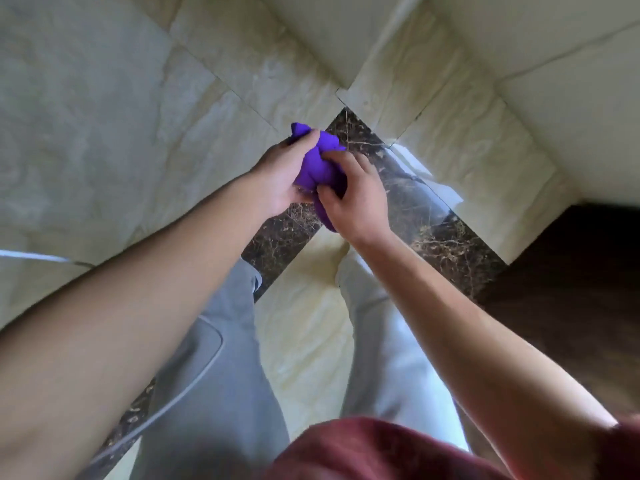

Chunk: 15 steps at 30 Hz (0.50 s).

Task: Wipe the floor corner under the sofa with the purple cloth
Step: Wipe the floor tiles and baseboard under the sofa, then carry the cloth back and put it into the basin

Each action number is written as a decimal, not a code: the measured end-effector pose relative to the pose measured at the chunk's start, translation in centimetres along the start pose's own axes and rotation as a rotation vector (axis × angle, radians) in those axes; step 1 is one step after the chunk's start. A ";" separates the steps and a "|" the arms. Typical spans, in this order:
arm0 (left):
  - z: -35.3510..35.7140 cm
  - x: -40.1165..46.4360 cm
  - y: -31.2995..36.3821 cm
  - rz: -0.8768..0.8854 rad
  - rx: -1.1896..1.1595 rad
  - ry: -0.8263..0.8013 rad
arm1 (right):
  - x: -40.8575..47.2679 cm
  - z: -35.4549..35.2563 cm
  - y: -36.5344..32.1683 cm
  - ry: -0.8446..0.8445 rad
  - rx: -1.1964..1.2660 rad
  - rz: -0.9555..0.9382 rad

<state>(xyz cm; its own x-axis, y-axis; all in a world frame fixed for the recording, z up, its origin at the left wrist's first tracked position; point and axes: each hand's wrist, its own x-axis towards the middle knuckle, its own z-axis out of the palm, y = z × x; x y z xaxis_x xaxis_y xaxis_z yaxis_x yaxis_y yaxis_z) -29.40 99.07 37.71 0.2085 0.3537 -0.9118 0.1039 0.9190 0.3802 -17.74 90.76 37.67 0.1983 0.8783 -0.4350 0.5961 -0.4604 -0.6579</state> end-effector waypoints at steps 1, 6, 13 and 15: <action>1.2 -1.9 0.4 0.002 -0.029 0.012 | -2.0 -1.6 -0.8 0.023 0.036 -0.005; 5.8 -7.2 -0.1 0.028 -0.054 -0.059 | -9.4 -8.0 -1.5 0.263 0.372 0.119; 10.6 -12.2 -5.2 -0.087 0.160 -0.326 | -20.7 -11.1 2.7 0.593 0.681 0.574; 11.6 -14.5 -7.1 -0.114 0.263 -0.386 | -24.8 -10.6 3.5 0.532 0.897 0.714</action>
<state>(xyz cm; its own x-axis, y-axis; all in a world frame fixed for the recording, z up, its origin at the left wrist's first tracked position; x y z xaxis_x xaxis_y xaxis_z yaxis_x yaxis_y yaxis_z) -21.84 85.39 50.04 0.5219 0.1175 -0.8449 0.3792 0.8553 0.3532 -12.31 68.75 52.66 0.6692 0.2463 -0.7011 -0.4672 -0.5943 -0.6547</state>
